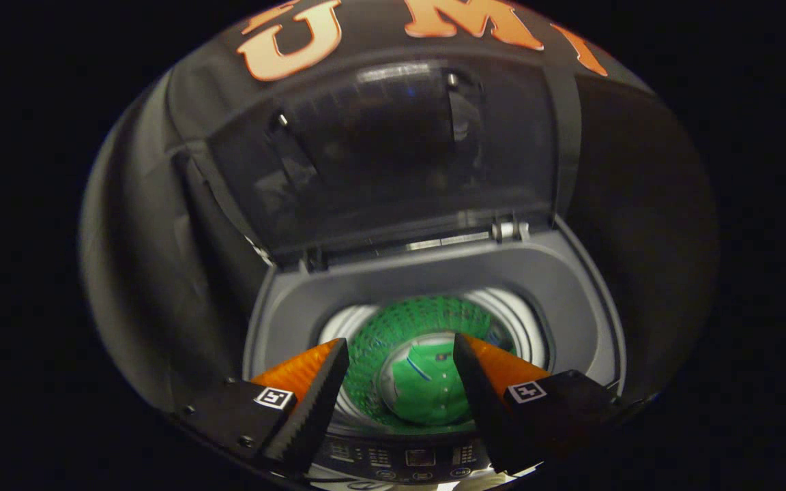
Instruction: Put the clothes into the washing machine and then close the washing machine lid.
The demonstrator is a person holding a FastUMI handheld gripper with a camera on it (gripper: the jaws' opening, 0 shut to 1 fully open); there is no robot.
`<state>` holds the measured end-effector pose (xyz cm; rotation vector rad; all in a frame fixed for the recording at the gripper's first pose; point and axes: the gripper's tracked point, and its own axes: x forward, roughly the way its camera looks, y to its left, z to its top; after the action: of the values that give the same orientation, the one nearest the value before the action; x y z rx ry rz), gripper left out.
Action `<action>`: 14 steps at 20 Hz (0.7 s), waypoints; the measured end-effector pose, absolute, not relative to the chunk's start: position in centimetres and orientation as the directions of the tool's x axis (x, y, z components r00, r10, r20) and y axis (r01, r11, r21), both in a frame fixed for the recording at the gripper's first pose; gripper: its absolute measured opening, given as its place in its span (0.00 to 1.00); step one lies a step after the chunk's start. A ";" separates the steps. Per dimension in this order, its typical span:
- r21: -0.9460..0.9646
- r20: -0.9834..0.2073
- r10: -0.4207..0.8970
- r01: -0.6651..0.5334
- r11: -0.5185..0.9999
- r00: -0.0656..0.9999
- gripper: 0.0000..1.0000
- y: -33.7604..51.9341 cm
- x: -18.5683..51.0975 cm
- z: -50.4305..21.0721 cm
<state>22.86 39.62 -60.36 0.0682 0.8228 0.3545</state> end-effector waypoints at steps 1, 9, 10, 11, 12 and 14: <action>0.207 -0.666 0.353 -0.292 0.934 0.657 0.98 39.9 23.0 -58.0; 0.143 -0.394 0.399 -0.373 0.917 0.828 0.98 39.6 27.4 -41.2; 0.138 -0.368 0.401 -0.378 0.916 0.839 0.98 39.6 28.4 -39.0; 0.135 -0.341 0.406 -0.383 0.914 0.848 0.98 39.8 29.5 -37.6; 0.132 -0.318 0.406 -0.384 0.914 0.857 0.98 40.1 31.0 -36.4; 0.117 -0.276 0.391 -0.373 0.920 0.878 0.97 40.2 34.0 -34.5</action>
<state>34.05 40.16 -34.53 0.0607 0.3009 0.3988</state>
